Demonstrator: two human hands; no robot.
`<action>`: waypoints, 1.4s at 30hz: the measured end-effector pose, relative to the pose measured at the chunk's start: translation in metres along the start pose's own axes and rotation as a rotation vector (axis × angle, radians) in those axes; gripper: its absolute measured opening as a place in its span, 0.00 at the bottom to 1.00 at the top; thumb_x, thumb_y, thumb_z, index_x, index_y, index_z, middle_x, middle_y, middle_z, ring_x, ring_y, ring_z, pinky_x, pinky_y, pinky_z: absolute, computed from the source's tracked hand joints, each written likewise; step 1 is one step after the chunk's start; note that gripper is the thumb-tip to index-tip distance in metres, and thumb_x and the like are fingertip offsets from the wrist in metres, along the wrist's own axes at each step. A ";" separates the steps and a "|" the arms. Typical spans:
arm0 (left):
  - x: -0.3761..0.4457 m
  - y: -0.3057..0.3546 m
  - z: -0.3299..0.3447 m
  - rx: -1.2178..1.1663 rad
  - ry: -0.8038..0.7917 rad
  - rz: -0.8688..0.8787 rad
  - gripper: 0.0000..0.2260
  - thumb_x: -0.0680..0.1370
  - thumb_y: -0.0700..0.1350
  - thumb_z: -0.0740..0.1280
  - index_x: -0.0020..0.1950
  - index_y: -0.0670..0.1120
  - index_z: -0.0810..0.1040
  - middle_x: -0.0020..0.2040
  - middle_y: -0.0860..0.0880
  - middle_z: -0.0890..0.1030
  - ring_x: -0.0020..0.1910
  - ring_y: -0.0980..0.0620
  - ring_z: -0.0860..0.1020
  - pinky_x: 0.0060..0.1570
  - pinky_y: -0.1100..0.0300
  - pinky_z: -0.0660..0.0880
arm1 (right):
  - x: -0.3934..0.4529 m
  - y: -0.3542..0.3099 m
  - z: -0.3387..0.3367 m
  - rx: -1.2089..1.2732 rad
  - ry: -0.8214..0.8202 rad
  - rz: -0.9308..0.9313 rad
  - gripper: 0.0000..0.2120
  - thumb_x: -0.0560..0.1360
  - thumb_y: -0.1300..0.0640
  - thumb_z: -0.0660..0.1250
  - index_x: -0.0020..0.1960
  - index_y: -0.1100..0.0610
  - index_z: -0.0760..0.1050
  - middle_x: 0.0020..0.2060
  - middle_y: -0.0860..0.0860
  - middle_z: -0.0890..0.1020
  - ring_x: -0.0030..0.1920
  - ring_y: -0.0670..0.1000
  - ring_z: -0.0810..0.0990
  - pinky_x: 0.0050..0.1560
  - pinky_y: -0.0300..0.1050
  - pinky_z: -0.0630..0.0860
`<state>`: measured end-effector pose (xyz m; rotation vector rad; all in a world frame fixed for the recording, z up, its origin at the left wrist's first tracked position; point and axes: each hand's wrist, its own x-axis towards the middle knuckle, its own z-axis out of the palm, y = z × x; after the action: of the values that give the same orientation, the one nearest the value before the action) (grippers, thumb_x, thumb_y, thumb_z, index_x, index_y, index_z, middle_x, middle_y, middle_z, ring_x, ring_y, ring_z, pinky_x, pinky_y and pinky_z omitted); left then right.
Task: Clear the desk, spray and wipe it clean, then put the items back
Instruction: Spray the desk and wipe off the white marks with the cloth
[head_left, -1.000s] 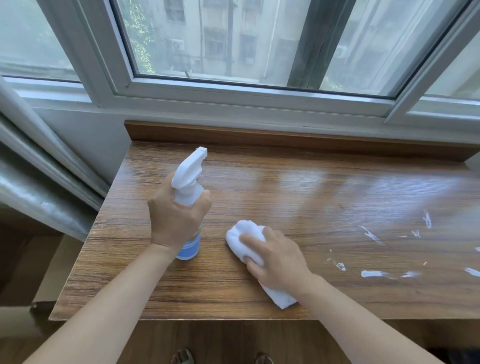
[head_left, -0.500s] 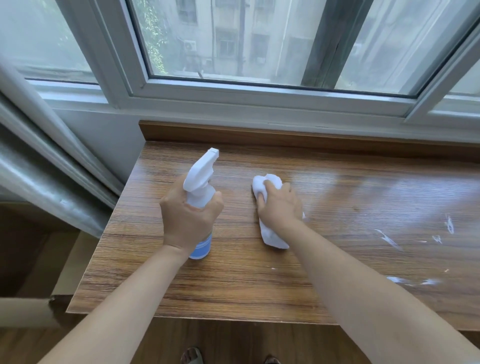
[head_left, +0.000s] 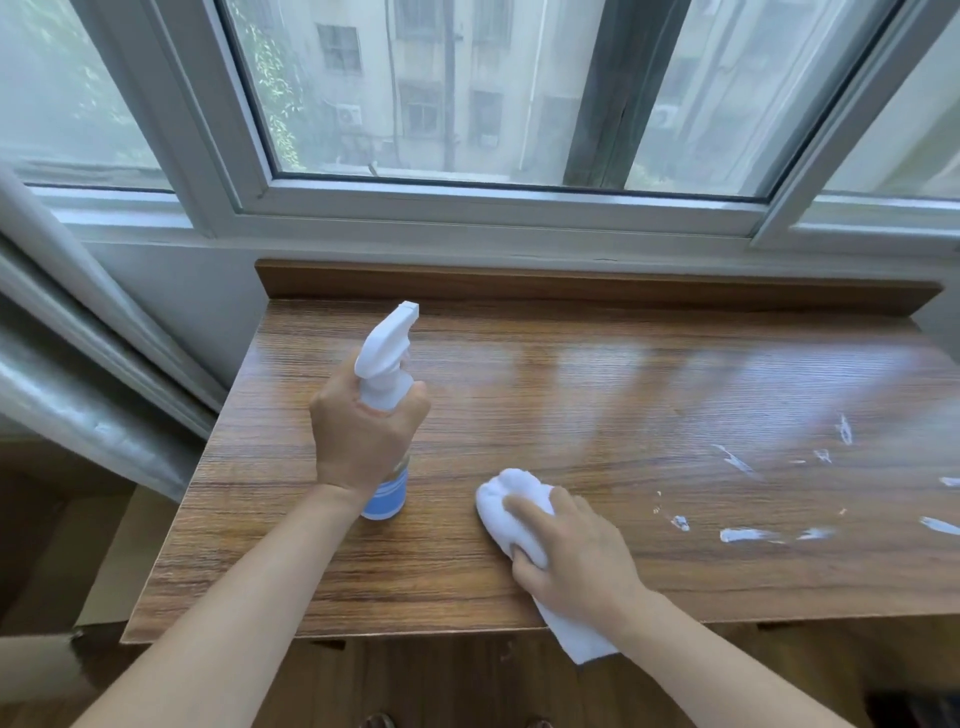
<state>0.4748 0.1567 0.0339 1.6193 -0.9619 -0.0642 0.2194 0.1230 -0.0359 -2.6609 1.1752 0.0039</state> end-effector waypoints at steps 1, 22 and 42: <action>-0.001 0.000 -0.001 -0.006 -0.001 0.005 0.16 0.71 0.51 0.73 0.55 0.46 0.83 0.44 0.52 0.84 0.44 0.53 0.82 0.47 0.48 0.82 | -0.002 0.004 -0.001 0.000 0.003 0.022 0.23 0.73 0.38 0.56 0.67 0.38 0.67 0.47 0.46 0.71 0.45 0.51 0.73 0.37 0.45 0.71; 0.004 -0.008 0.001 0.010 -0.025 0.012 0.16 0.71 0.52 0.73 0.55 0.45 0.84 0.45 0.50 0.85 0.45 0.48 0.84 0.48 0.44 0.82 | 0.087 0.003 -0.021 0.017 0.002 0.083 0.20 0.78 0.34 0.59 0.66 0.41 0.69 0.55 0.49 0.73 0.53 0.54 0.77 0.45 0.49 0.73; 0.001 0.006 0.019 0.104 -0.067 0.119 0.15 0.69 0.50 0.73 0.55 0.56 0.79 0.41 0.57 0.79 0.38 0.54 0.76 0.41 0.60 0.76 | 0.225 0.010 -0.029 0.046 0.051 0.359 0.21 0.81 0.38 0.55 0.69 0.46 0.69 0.61 0.55 0.72 0.61 0.58 0.74 0.52 0.53 0.72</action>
<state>0.4624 0.1412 0.0339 1.6598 -1.1277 0.0131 0.3620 -0.0537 -0.0313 -2.3874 1.6310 -0.0296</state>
